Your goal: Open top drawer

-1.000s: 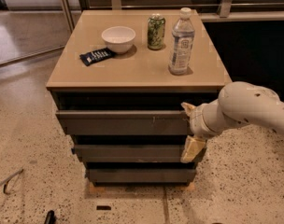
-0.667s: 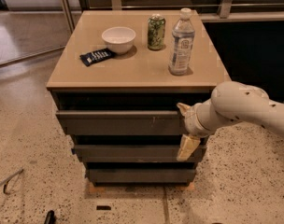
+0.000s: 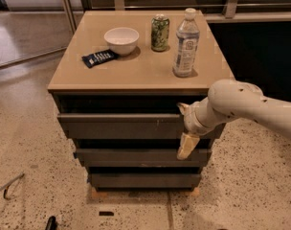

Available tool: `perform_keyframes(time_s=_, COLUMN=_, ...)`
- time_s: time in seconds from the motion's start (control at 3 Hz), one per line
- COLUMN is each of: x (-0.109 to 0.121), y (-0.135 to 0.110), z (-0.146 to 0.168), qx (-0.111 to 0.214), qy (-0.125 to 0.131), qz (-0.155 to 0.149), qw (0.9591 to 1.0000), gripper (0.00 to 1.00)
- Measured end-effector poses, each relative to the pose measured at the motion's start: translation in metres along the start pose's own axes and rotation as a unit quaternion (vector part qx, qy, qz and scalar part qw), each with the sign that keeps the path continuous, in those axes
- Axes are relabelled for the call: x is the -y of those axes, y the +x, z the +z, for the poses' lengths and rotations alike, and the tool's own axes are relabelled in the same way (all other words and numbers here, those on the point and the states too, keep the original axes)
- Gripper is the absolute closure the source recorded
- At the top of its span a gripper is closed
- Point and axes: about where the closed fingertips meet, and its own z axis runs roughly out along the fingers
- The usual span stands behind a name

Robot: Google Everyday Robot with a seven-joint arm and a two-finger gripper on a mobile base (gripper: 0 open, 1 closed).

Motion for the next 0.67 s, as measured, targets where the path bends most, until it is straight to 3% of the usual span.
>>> perform_keyframes(time_s=0.67, x=0.0033, y=-0.0009, z=0.0067, qx=0.001, qy=-0.041, qz=0.016, qw=0.999, gripper=0.0)
